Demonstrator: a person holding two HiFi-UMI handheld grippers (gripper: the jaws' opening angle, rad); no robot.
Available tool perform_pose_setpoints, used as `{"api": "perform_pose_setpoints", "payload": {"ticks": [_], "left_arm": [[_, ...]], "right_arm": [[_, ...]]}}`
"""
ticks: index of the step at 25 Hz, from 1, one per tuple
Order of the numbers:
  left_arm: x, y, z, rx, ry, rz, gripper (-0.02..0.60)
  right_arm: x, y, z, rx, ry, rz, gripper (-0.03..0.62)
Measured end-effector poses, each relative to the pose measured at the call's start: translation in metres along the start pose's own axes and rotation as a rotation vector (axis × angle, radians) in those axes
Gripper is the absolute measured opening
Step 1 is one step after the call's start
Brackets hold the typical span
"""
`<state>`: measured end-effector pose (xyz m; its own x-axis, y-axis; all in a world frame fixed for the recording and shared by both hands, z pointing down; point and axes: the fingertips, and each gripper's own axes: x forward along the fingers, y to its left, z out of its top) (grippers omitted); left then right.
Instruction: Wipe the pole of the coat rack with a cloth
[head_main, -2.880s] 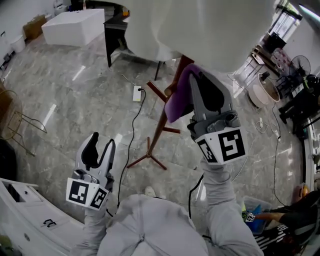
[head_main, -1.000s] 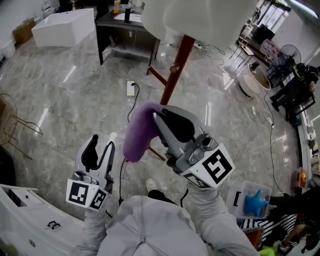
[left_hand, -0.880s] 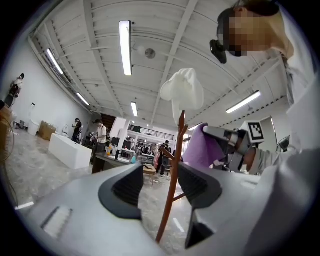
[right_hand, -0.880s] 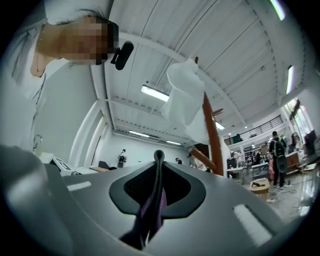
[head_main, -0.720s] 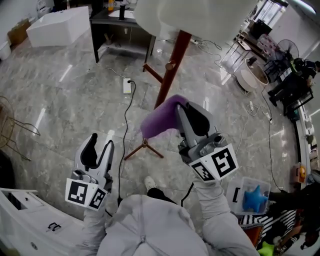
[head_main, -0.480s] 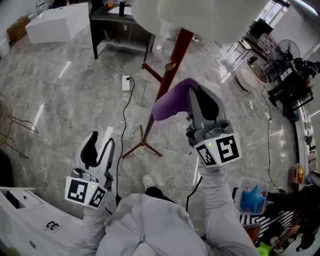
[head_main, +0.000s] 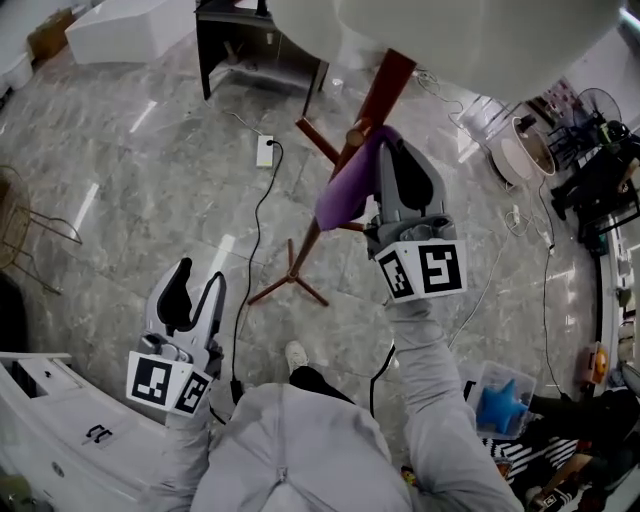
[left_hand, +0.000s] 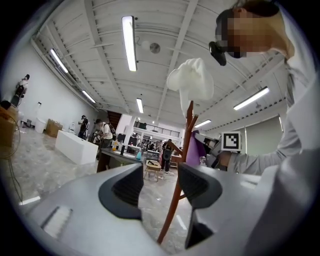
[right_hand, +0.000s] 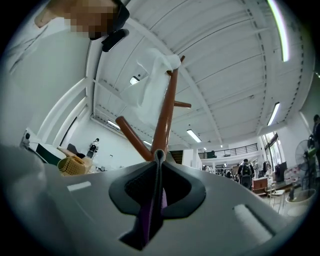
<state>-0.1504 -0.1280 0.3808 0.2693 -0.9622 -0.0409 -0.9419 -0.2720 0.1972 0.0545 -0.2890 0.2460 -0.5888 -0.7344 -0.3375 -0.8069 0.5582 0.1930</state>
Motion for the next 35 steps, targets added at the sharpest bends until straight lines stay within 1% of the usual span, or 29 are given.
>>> {"api": "perform_pose_setpoints", "payload": {"ticks": [4,11,16,20,23,27,32,35], "left_arm": [[0.002,0.007,-0.006,-0.004,0.014,0.02,0.233],[0.011,0.005,-0.012,-0.005,0.031,0.017,0.233],[0.016,0.006,-0.015,-0.004,0.039,0.014,0.233],[0.018,0.005,-0.017,-0.005,0.045,0.009,0.233],[0.019,0.003,-0.019,-0.008,0.051,0.002,0.233],[0.019,0.002,-0.021,-0.01,0.058,-0.003,0.233],[0.019,0.001,-0.022,-0.006,0.064,-0.013,0.233],[0.017,0.0,-0.022,-0.006,0.066,-0.017,0.233]], "right_arm": [[-0.004,0.004,-0.035,0.061,0.051,-0.016,0.029],[-0.02,0.007,-0.096,0.167,0.179,-0.049,0.029],[-0.03,0.011,-0.136,0.192,0.28,-0.066,0.029],[-0.035,0.014,-0.161,0.178,0.366,-0.072,0.029],[-0.04,0.018,-0.175,0.155,0.43,-0.069,0.029],[-0.047,0.025,-0.189,0.148,0.489,-0.071,0.029],[-0.054,0.034,-0.198,0.152,0.53,-0.072,0.029],[-0.062,0.042,-0.194,0.171,0.532,-0.064,0.029]]}}
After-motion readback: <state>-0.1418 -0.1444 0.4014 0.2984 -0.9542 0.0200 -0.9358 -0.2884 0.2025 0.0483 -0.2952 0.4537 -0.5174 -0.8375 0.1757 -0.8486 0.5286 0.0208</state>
